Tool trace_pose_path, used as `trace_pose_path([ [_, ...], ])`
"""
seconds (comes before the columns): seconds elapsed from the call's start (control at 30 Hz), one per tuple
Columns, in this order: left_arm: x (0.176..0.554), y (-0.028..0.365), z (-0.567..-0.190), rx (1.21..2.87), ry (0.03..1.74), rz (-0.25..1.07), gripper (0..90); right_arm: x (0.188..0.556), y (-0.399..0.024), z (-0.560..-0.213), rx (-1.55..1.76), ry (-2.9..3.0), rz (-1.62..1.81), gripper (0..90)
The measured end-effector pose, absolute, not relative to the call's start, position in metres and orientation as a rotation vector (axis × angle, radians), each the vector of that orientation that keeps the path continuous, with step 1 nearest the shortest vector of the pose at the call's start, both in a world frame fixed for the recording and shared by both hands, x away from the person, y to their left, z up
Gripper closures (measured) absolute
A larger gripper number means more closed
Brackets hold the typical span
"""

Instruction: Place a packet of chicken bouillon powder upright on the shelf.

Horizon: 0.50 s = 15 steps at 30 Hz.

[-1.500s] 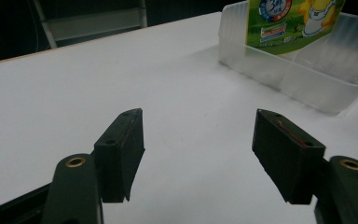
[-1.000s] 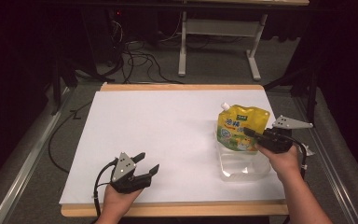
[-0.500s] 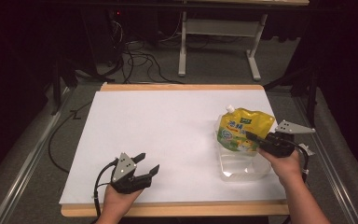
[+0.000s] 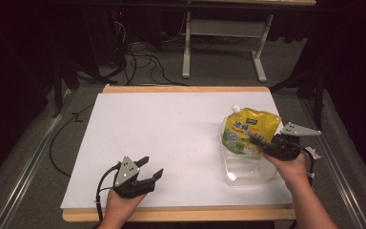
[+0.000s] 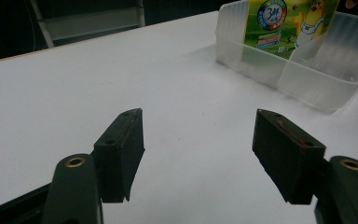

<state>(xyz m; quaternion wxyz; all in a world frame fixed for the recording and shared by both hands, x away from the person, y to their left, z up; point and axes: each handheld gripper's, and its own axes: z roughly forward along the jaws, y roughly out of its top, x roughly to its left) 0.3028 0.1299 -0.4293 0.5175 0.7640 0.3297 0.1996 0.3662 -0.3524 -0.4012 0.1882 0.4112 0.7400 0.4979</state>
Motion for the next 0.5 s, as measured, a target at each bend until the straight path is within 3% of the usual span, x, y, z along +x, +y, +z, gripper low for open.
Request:
trace_pose_path([
  [0.5, 0.3025, 0.1285, -0.4295, 1.839, 0.786, 0.475, 34.3, 0.3634, -0.3570, -0.3927, 1.197, 2.027, 1.402, 36.3],
])
